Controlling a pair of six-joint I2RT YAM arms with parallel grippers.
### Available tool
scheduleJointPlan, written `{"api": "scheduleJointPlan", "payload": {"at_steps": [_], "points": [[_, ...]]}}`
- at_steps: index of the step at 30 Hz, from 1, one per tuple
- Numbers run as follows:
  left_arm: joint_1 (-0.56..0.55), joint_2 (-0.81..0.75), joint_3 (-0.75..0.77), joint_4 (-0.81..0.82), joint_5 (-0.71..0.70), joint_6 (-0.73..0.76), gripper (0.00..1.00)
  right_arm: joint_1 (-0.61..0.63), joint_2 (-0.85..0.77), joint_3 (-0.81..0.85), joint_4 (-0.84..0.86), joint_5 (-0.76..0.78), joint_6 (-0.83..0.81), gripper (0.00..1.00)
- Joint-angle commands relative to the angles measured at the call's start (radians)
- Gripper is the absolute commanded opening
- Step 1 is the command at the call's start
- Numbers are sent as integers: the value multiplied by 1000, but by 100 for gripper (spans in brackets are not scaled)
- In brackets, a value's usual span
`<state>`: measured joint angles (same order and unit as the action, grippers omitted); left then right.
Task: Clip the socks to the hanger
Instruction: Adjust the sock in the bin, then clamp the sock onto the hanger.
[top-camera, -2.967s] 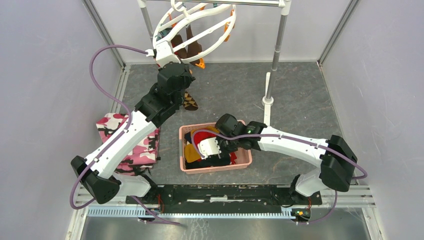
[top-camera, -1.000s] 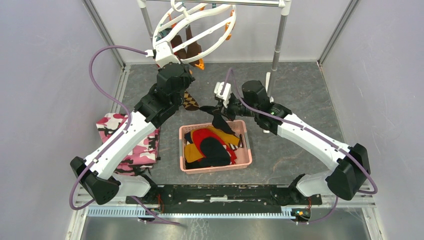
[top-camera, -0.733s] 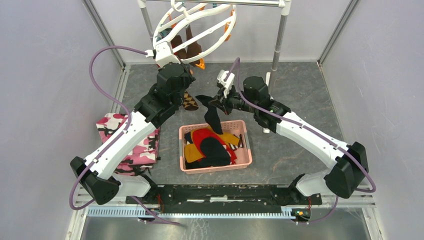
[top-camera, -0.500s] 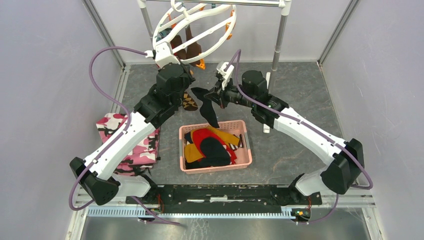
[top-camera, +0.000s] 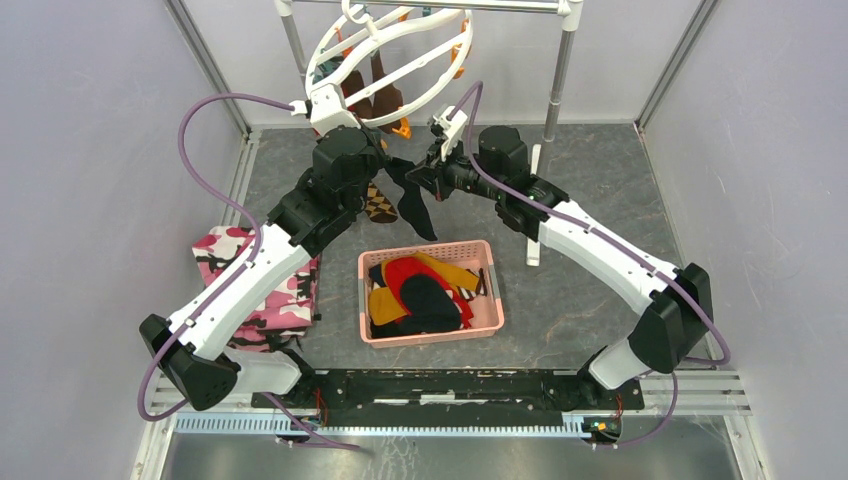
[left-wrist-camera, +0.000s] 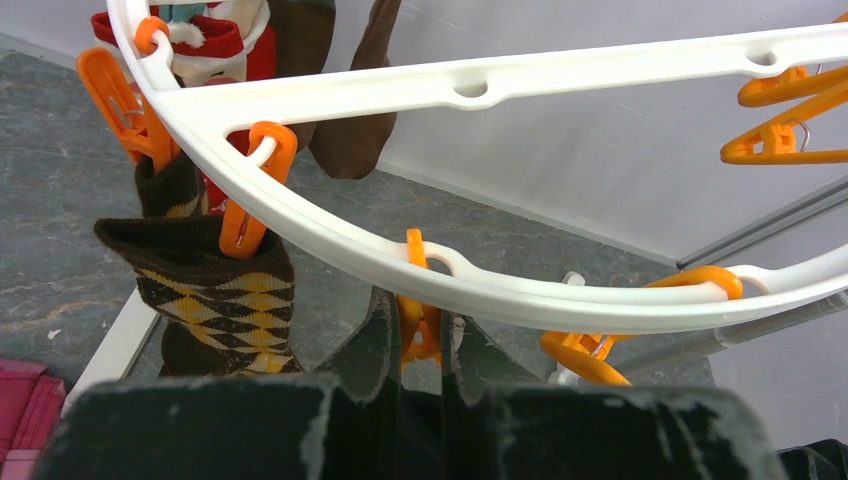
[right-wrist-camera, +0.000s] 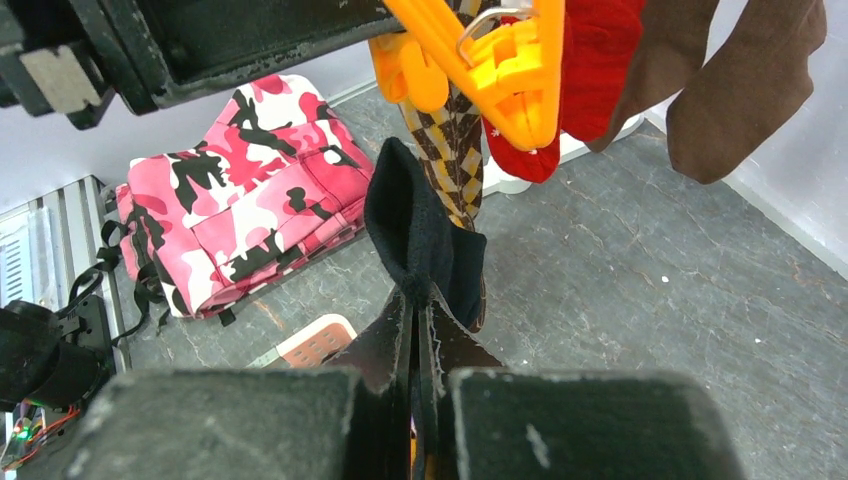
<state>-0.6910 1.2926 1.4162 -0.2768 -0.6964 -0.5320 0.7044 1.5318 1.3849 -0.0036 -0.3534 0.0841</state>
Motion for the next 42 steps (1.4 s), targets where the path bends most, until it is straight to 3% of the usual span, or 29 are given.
{"api": "scheduleJointPlan", "payload": {"at_steps": [1,24,42], "points": [[4,-11,10,26,5,-33,2,-6,5,60,27,21,39,0],[4,-7,9,28,15,-39,2,-7,48,148,12,-5,61,0],[4,-5,9,30,18,-39,2,-39,44,153,56,-121,187,0]]}}
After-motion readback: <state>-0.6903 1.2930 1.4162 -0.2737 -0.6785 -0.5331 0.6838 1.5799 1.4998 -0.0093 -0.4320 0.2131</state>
